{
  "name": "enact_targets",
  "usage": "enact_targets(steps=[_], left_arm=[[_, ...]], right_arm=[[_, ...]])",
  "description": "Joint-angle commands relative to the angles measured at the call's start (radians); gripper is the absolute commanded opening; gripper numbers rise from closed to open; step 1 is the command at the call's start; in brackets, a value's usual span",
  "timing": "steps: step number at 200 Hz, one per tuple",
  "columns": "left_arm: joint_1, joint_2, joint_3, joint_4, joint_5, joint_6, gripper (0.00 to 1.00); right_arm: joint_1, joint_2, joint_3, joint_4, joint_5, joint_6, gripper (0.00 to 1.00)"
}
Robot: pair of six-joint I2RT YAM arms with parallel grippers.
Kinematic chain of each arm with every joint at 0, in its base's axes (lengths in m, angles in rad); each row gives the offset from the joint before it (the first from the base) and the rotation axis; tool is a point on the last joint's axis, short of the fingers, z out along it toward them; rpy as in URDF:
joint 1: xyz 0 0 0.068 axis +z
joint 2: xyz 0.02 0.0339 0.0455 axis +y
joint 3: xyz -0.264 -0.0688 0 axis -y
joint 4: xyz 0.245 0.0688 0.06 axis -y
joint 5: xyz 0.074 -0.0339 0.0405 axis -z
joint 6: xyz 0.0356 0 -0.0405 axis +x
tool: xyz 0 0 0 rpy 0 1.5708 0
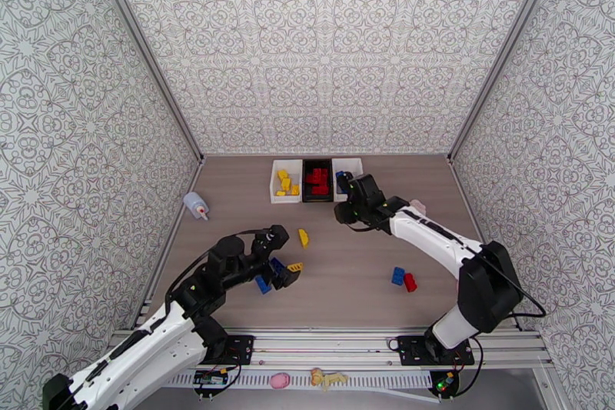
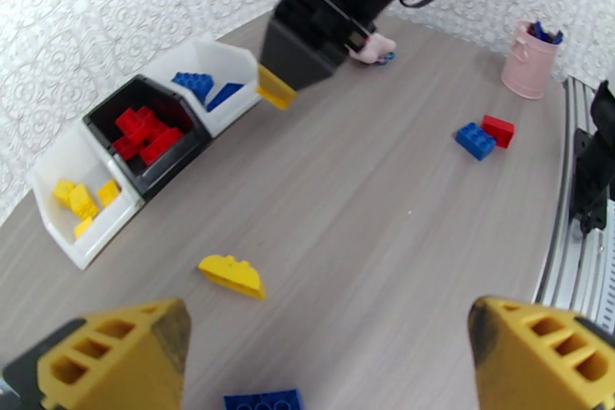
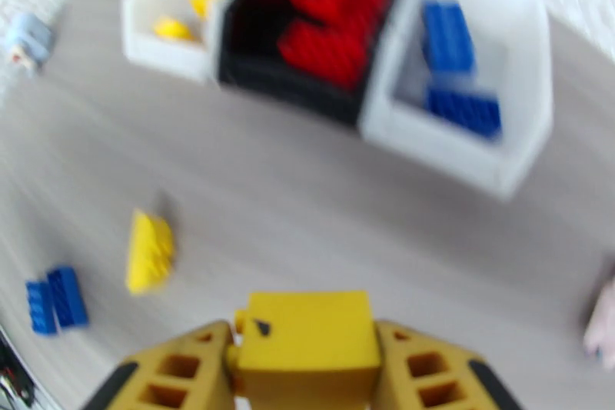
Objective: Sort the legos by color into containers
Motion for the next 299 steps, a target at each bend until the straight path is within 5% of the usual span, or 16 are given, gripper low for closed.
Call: enact_targets(steps=[1, 55, 140, 176, 195, 236, 299], left_arm=[[0.011, -0.026, -0.004, -0.036, -0.078, -0.049, 1.0], [0.017, -0.032, -0.016, -0.032, -0.084, -0.069, 1.0], [0.023, -0.028, -0.023, -0.016, -0.081, -0.084, 1.0], [0.023, -0.009, -0.015, -0.003, -0.105, -0.101, 1.0], [0.022, 0.011, -0.004, -0.002, -0.153, -0.147, 1.0], [0.022, 0.098, 0.052, -0.063, -0.452, -0.407, 1.0], [0.034, 0.288, 0.176, -0.226, -0.553, -0.758, 1.0]], right_arm=[[0.045, 0.108, 0.126, 0.135, 0.031, -0.072, 0.38], [0.099, 0.405, 0.438, 0.285, 0.056, -0.104, 0.37], [0.096, 0.849, 0.936, 0.21, 0.143, -0.07, 0.37], [0.096, 0.911, 1.119, 0.097, 0.121, -0.087, 0.54], [0.096, 0.843, 1.066, 0.111, 0.114, -0.098, 0.68], [0.091, 0.6, 0.735, 0.245, 0.133, -0.099, 0.9], [0.09, 0.121, 0.058, 0.523, 0.12, -0.131, 0.98]])
